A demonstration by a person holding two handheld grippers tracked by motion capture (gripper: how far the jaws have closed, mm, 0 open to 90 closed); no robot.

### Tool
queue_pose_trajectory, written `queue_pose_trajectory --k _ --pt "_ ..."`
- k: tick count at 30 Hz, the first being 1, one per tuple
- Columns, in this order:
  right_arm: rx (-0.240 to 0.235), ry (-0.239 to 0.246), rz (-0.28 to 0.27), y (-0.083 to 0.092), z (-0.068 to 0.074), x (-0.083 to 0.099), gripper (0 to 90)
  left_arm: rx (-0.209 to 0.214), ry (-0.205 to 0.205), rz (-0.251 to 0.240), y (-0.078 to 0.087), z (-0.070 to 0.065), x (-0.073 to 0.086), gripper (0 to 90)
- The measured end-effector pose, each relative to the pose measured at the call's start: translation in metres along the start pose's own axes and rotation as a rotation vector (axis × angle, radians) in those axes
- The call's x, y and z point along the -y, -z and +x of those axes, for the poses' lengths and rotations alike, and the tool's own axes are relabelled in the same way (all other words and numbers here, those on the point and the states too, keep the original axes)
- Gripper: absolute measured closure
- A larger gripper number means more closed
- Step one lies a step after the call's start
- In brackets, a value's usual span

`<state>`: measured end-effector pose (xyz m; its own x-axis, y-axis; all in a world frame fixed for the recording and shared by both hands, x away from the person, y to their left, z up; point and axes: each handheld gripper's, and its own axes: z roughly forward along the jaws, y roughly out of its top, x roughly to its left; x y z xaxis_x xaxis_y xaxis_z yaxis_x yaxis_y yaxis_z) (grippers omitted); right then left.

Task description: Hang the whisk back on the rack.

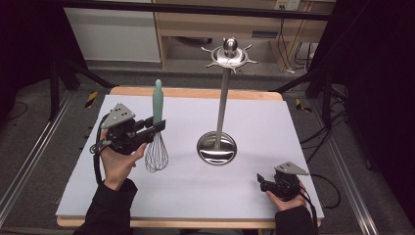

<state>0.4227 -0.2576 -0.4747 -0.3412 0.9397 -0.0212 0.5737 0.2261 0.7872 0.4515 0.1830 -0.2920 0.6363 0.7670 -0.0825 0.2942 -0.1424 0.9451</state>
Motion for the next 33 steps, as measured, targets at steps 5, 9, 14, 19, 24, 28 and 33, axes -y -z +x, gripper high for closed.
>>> queue_pose_trajectory --k 5,9,14,19,24,28,33 --pt "-0.001 0.002 -0.001 0.0 0.0 0.0 25.2 0.006 -0.012 -0.003 -0.002 -0.003 -0.005 69.0" --pt "-0.001 0.002 0.002 0.0 0.0 0.0 25.2 0.01 -0.032 -0.002 -0.005 -0.008 -0.012 69.0" --pt "-0.003 0.003 -0.001 -0.001 -0.001 0.0 25.2 0.008 -0.043 -0.007 -0.007 -0.012 -0.018 69.0" --pt "-0.004 0.003 0.0 -0.001 -0.001 0.0 25.2 0.009 -0.055 -0.011 -0.008 -0.016 -0.023 69.0" --pt "-0.005 0.001 -0.003 -0.001 -0.001 0.0 25.1 0.01 -0.071 -0.011 -0.012 -0.022 -0.032 69.0" --pt "-0.005 0.001 -0.004 -0.001 -0.001 0.0 25.1 0.007 -0.075 -0.017 -0.014 -0.025 -0.034 69.0" --pt "-0.004 -0.002 -0.005 -0.001 -0.001 0.0 25.1 0.014 -0.088 -0.009 -0.02 -0.03 -0.038 69.0"
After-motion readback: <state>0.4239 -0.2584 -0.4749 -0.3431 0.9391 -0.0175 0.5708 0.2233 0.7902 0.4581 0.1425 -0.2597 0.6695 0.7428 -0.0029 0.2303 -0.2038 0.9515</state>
